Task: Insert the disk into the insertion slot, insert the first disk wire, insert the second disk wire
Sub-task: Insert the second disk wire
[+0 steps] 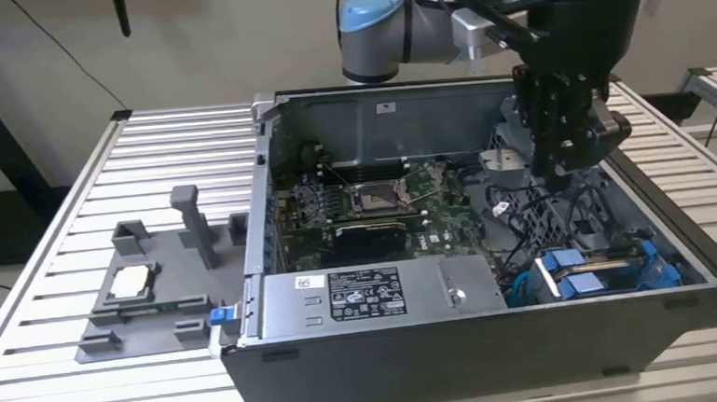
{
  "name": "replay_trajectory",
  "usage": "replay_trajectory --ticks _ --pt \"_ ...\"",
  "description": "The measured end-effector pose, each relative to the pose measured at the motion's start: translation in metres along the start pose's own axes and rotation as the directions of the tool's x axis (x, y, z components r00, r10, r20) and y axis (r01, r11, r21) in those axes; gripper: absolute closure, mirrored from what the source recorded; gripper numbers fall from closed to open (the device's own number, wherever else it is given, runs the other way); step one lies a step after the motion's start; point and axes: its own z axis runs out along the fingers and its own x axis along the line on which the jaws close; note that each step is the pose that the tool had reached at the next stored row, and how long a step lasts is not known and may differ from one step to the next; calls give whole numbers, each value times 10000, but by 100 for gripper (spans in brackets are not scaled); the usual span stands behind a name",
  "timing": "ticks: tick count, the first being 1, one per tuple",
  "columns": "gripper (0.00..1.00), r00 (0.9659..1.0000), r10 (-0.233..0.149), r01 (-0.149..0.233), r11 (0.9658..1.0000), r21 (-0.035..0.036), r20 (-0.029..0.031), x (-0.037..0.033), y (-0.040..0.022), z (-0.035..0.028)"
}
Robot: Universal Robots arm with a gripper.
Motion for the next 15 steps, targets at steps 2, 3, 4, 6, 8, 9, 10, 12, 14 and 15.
replay_trajectory --ticks 2,3,4,6,8,9,10,12,14,15 --pt "67 9999 -32 33 10000 73 -114 -16 21 4" --pt "67 9998 -48 50 9999 93 -178 -17 28 6" --pt "67 9996 -67 70 9999 113 -267 -17 34 6" --pt "67 9990 -103 111 9998 175 -439 -20 46 8" --pt "67 9985 -126 140 9995 267 -526 -28 62 15" --pt "67 9985 -130 146 9994 308 -527 -31 71 21" --pt "67 9985 -136 154 9993 349 -530 -35 82 25" --pt "67 9985 -148 169 9990 404 -528 -39 98 32" --pt "67 9984 -159 182 9989 437 -534 -40 105 33" --pt "67 9984 -162 187 9988 450 -540 -40 106 34"
